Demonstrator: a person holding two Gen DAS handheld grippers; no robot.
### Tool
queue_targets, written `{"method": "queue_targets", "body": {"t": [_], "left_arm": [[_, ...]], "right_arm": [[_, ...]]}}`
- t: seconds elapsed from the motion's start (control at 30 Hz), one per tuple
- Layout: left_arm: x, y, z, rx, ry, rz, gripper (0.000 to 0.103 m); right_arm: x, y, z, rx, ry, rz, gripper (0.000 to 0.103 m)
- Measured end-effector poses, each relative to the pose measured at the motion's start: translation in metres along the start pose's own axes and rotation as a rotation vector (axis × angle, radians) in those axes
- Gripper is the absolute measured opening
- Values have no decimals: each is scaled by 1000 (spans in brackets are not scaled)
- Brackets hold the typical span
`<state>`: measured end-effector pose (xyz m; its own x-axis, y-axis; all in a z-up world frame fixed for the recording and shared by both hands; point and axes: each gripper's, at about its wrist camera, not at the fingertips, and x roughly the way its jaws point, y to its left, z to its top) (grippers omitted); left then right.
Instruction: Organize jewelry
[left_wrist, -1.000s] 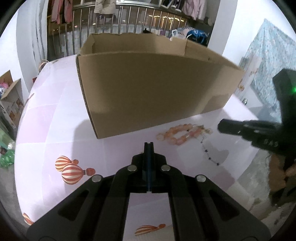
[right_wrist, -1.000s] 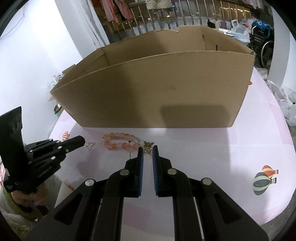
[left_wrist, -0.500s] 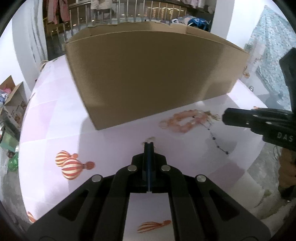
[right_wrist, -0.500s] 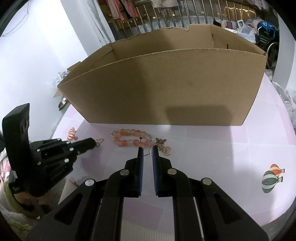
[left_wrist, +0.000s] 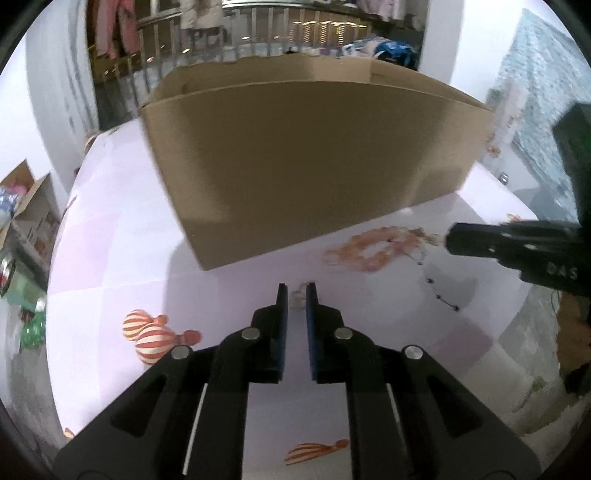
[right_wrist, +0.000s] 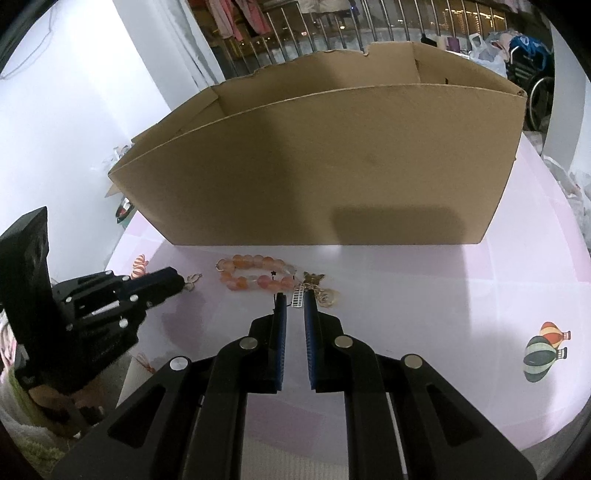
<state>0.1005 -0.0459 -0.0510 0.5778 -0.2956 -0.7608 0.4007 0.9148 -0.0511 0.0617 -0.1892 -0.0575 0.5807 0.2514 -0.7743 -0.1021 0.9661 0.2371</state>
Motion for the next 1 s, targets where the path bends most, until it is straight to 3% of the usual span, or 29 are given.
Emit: {"method": "queue_targets", "body": {"t": [0.1,0.43,0.47,0.5,0.6,0.8,1.0], "left_arm": [[5,0,1,-12,16,8,9],[6,-30,-1,27,10,-107,9],[4,-30,-1,28,5,-112,9],[0,-26,-3,26,0,-114,9],[-5,-20,-3,13,-21,-91,9],[-10,3,-8,-34,-34,-5,9],[-14,23,-12,-89,-42,40,9]], "right_arm": [[1,1,0,0,1,3,10],[2,8,3,-31,3,20,10],[2,10,3,-37,6,28,11],[3,11,3,-42,8,34,18],[2,21,3,-79,-1,58,34],[8,54,7,-208,6,140,35],[27,74,11,-259,38,162,35]]}}
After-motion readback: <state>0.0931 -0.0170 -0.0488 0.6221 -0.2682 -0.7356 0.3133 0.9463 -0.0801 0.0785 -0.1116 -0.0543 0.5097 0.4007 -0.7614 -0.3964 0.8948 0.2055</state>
